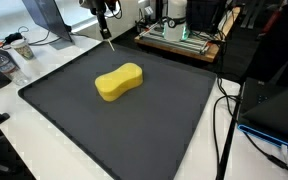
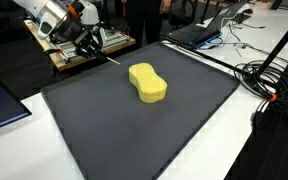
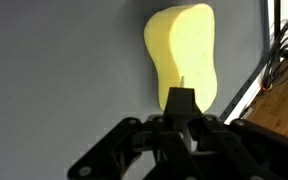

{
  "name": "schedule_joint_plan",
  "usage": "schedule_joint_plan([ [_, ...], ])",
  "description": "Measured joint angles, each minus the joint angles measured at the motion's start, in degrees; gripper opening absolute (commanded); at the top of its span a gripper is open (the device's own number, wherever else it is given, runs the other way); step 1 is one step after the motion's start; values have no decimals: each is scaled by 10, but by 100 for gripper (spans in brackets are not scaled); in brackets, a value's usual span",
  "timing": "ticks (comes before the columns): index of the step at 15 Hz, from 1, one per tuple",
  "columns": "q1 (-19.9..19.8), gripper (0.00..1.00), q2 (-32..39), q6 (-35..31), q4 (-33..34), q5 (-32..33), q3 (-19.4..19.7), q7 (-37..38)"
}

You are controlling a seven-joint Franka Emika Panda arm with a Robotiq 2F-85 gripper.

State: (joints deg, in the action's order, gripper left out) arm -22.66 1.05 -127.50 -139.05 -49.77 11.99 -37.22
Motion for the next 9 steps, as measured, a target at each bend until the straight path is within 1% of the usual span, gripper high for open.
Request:
schedule_joint_plan([
  [2, 14, 4, -42, -33, -43, 3, 2, 5],
  [4, 34, 4, -89, -79, -87, 18, 1, 32],
  [7, 59, 4, -164, -149, -147, 80, -13, 124],
  [9, 68, 4, -212, -175, -181, 136, -30, 201],
])
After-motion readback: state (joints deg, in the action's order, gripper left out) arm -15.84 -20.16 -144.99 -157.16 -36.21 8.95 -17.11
